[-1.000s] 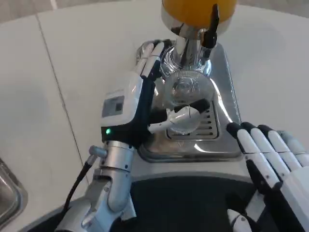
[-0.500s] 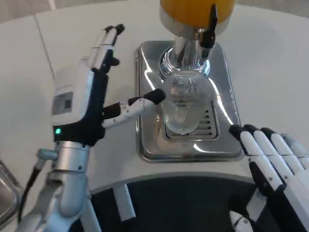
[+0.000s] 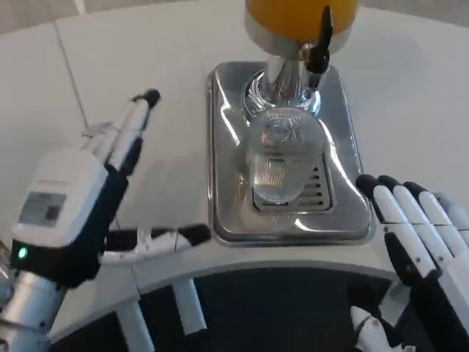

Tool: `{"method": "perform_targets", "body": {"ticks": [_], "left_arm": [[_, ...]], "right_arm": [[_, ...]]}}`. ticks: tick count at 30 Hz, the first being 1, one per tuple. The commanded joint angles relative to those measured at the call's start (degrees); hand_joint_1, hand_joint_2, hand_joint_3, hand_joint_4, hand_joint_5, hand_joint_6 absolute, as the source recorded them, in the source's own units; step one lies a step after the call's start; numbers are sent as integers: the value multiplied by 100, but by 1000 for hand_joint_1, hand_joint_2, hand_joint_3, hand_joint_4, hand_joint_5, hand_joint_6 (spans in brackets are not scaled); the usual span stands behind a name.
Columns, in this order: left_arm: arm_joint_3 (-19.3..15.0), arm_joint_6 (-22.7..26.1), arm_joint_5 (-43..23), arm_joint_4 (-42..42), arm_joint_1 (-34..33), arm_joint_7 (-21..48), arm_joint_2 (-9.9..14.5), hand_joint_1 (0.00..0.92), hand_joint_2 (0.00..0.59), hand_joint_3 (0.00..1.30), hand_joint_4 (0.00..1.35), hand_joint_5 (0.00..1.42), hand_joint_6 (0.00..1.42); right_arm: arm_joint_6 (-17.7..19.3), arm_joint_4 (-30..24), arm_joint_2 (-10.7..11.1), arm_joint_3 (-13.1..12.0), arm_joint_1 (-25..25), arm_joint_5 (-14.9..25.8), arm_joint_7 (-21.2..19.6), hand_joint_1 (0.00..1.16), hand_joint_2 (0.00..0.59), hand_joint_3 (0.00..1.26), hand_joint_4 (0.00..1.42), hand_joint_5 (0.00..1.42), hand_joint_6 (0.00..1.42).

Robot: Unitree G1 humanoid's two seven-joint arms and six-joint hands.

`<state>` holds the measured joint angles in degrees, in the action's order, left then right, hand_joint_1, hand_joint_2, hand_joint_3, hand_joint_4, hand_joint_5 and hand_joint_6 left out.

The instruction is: Grasp the cup under the faucet to collect the drink, then remove the cup.

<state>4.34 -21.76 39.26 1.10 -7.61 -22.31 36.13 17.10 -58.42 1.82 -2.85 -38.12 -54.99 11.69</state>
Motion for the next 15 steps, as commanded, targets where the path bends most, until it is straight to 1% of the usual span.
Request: {"method": "perform_targets", "body": {"ticks": [1,3,4,5,7,8,11,13,14,15], "left_arm": [[-225,-31,396,-718,539,191,222,57,47,0,0,103,121],[-354,248,538,-1181,838,549,253,67,55,0,0,57,95],[-407,377,584,-1382,968,734,259,72,55,0,0,29,76],[-455,510,663,-1580,1100,903,251,65,54,0,0,6,53],[-519,736,838,-1891,1307,1190,209,26,50,0,0,0,10],[-522,874,897,-2061,1455,1443,210,5,47,0,0,0,2],[-510,1109,1026,-2377,1735,1906,174,0,41,0,0,0,0],[-479,1187,1164,-2519,1882,2002,111,0,37,0,0,0,0],[-448,1217,1255,-2580,1974,2016,56,0,35,0,0,0,0],[-414,1246,1346,-2631,2060,2018,-6,0,34,0,0,0,0]], "right_arm": [[-165,-27,-117,56,80,46,-27,193,586,0,0,0,0],[-243,-50,-176,87,110,85,-4,192,586,0,0,0,0],[-384,-71,-268,127,136,173,43,191,586,0,0,0,0],[-528,-93,-357,165,169,253,92,190,586,0,0,0,0],[-745,-135,-454,219,232,350,173,188,586,0,0,0,0],[-852,-148,-519,236,292,414,204,187,586,0,0,0,0],[-1226,-158,-768,277,505,701,324,184,586,0,0,0,0],[-1456,-158,-875,300,655,860,402,181,586,0,0,0,0],[-1600,-158,-905,313,778,941,449,180,586,0,0,0,0],[-1704,-158,-911,321,866,993,478,154,586,0,0,0,0]]}}
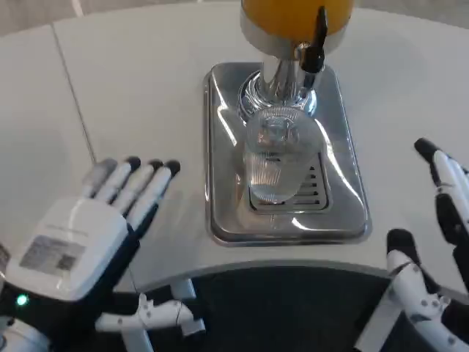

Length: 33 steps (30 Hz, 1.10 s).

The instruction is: Grasp the cup under the faucet to collect the drink, then remove the cup.

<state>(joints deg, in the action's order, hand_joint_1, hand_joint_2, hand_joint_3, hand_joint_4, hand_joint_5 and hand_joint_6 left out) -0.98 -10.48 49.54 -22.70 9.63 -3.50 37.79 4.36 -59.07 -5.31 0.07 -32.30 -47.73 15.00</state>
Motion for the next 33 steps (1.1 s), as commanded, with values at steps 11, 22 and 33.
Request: {"method": "perform_targets", "body": {"ticks": [11,22,33], "left_arm": [[263,154,618,-361,761,-90,-753,0,29,0,0,0,0],[337,123,536,-246,737,-204,-1073,0,42,0,0,0,0],[335,142,485,-252,729,-217,-1157,0,48,0,0,0,0]], "right_arm": [[-1549,-64,141,13,1507,677,223,0,566,0,0,0,0],[-1996,649,328,-81,2862,1010,-84,0,566,0,0,0,0],[-2164,1211,387,-67,3673,1248,-523,0,576,0,0,0,0]]}}
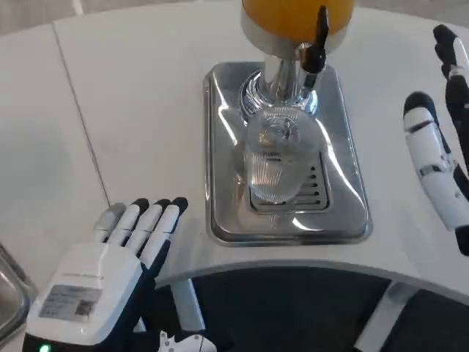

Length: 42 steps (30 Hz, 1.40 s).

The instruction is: Grasp the cup under the faucet to collect the drink, then remove the cup.

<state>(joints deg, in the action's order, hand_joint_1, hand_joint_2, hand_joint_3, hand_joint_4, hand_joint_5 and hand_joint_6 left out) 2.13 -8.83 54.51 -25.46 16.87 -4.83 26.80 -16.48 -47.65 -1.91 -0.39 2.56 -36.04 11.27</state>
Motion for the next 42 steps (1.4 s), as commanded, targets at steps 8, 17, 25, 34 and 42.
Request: {"method": "perform_targets", "body": {"ticks": [8,17,25,34,42], "left_arm": [[43,-39,-30,63,-95,-86,-125,0,52,0,0,0,0],[58,-35,-67,76,-93,-53,-133,0,59,0,0,0,0],[60,-23,-79,138,-151,-49,-133,0,62,0,0,0,0],[34,-15,-141,221,-230,-68,-144,0,62,0,0,0,0],[-6,-38,-210,275,-218,-95,-85,0,62,0,0,0,0]], "right_arm": [[-316,444,60,210,891,28,-279,0,579,0,0,0,0],[-461,1018,94,381,1565,108,-358,0,582,0,0,0,0],[-525,1175,43,677,1726,219,-359,0,583,0,0,0,0],[-437,1333,139,895,1586,362,-384,0,582,0,0,0,0],[-415,1496,137,905,1535,536,-636,0,583,0,0,0,0]]}}
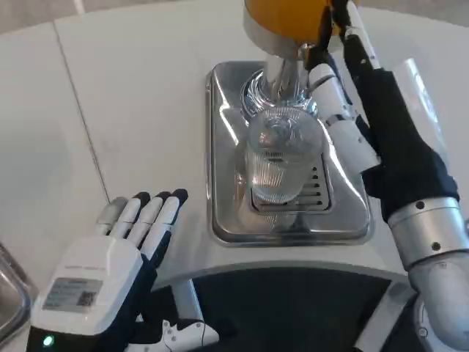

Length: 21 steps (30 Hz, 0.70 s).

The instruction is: Grasp the cup under the faucet to collect the drink, then remove the cup.

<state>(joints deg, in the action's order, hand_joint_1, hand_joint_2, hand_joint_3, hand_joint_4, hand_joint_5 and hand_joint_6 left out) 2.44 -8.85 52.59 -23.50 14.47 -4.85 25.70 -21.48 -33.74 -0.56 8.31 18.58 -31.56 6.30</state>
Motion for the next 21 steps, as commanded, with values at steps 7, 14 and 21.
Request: {"method": "perform_targets", "body": {"ticks": [7,14,21], "left_arm": [[-72,-61,-72,117,-13,-110,48,0,65,0,0,0,0],[-128,-109,-105,141,-8,-116,68,0,68,0,0,0,0],[-147,-136,-124,160,-17,-135,91,0,69,0,0,0,0]], "right_arm": [[25,232,107,168,138,122,-74,0,586,0,0,0,0],[-60,441,86,-28,265,382,-186,0,584,0,0,0,0],[-98,434,139,111,332,376,-117,0,586,0,0,0,0]]}}
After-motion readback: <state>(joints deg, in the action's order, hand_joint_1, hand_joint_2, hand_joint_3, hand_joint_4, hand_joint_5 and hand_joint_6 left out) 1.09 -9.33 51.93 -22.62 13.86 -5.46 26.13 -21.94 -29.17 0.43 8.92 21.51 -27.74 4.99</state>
